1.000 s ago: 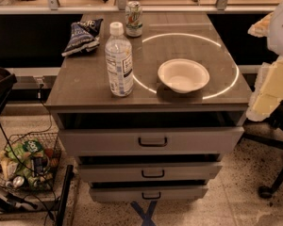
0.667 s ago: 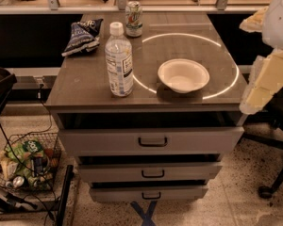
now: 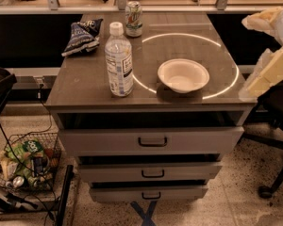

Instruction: Move blue plastic bottle near 7up can

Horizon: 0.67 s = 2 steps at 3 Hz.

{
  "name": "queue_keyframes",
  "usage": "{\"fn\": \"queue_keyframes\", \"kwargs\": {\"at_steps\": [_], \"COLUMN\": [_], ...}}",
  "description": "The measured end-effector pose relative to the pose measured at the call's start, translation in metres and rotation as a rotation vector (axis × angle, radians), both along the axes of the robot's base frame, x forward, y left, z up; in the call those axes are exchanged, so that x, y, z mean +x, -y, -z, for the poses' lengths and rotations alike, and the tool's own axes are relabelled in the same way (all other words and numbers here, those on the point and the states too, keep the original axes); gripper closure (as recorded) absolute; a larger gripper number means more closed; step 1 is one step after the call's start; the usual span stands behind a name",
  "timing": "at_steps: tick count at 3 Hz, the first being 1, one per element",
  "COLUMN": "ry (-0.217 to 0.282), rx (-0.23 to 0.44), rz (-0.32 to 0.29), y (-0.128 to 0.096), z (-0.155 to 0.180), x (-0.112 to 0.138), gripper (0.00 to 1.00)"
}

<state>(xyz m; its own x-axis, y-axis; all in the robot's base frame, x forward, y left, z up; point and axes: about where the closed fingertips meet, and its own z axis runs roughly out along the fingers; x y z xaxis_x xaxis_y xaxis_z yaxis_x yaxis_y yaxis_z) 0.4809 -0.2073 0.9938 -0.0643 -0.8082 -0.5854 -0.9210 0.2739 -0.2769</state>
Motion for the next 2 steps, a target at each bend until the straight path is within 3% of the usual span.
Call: {"fn": "queue_keyframes", "kwargs": {"at_steps": [1,2], "ry": [0.048,0.104], "rx": [0.129,0.201], "rz": [-0.043,-0.056], "y": [-0.0112,-0.0147], "z": [-0.0065,-0.0105], "x": [-0.0001,-0.0055], "gripper": [0.00,0.00]}}
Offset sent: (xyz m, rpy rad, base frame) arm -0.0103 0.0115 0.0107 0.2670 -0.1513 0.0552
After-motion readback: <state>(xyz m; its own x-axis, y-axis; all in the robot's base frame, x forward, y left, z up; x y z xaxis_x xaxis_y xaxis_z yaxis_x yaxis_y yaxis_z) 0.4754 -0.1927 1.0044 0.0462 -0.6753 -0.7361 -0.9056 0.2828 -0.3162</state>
